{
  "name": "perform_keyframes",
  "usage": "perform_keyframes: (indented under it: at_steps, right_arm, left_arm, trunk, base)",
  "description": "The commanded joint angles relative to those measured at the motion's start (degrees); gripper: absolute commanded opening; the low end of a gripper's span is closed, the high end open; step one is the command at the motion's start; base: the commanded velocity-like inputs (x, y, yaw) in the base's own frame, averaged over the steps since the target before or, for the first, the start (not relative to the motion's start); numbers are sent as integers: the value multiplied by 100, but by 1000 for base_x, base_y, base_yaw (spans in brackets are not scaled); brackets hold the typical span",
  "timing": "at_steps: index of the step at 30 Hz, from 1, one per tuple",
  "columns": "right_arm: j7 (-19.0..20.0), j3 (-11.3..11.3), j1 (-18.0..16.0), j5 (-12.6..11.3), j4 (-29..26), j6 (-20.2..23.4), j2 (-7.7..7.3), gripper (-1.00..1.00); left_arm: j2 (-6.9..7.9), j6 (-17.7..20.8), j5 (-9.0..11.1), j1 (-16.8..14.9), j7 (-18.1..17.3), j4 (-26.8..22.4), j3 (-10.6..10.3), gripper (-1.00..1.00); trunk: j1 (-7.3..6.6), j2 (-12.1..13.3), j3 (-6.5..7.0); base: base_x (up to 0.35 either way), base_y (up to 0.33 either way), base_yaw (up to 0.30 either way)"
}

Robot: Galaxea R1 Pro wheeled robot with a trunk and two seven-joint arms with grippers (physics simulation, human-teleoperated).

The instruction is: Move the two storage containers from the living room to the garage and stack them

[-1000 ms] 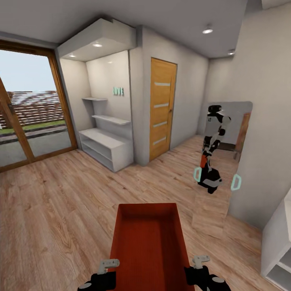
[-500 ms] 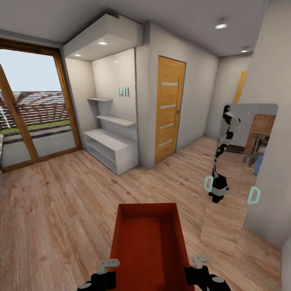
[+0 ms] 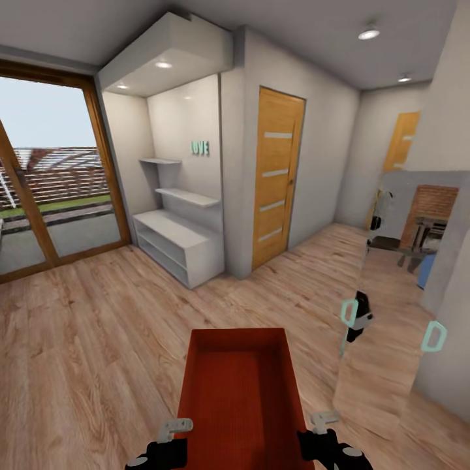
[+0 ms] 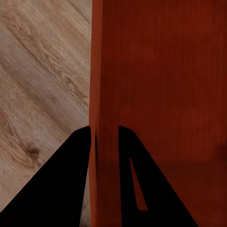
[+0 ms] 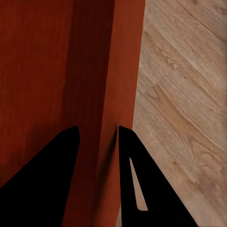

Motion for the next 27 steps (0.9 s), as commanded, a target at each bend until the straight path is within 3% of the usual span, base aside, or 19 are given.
perform_keyframes:
  at_steps: [1, 27]
  right_arm:
    - [249, -8, 4, 38, 1, 32, 17, -100]
    - [249, -9, 4, 38, 2, 34, 17, -100]
  left_arm:
    - [-4, -165, -54, -7, 96, -22, 50, -100]
    - [-3, -165, -54, -7, 96, -22, 56, -100]
  trunk:
    - [7, -13, -14]
    - [7, -13, -14]
  base:
    - [330, 0, 0]
    - [330, 0, 0]
